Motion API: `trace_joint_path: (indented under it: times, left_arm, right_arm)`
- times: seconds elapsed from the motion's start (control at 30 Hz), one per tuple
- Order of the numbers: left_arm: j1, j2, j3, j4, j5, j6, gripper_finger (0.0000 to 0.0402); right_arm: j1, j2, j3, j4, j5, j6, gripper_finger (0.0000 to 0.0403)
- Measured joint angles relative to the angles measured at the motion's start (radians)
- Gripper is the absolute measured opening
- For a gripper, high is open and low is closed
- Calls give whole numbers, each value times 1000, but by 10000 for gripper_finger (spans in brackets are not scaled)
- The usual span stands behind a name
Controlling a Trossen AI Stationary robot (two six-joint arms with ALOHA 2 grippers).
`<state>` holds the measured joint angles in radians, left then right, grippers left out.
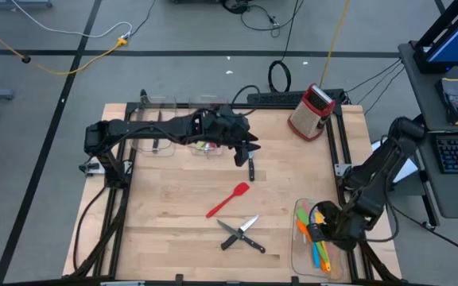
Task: Pick & Place Kitchen Items
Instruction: Put the pink spatula into the bottom transparent bin, then put the red spatula into the bottom transparent bin
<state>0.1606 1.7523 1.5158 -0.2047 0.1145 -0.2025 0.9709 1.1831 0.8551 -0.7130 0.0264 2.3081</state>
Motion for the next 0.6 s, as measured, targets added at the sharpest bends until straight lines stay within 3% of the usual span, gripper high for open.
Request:
trace_joint_path:
  times: [0.3, 0.6]
  left_arm:
    - [-18, 0, 0, -1, 18, -14, 159]
    - [-26, 0, 0, -1, 20, -16, 159]
  right_arm:
    - [-8, 54, 0, 30, 0, -12, 24]
    - [-7, 58, 0, 51, -15, -16, 95]
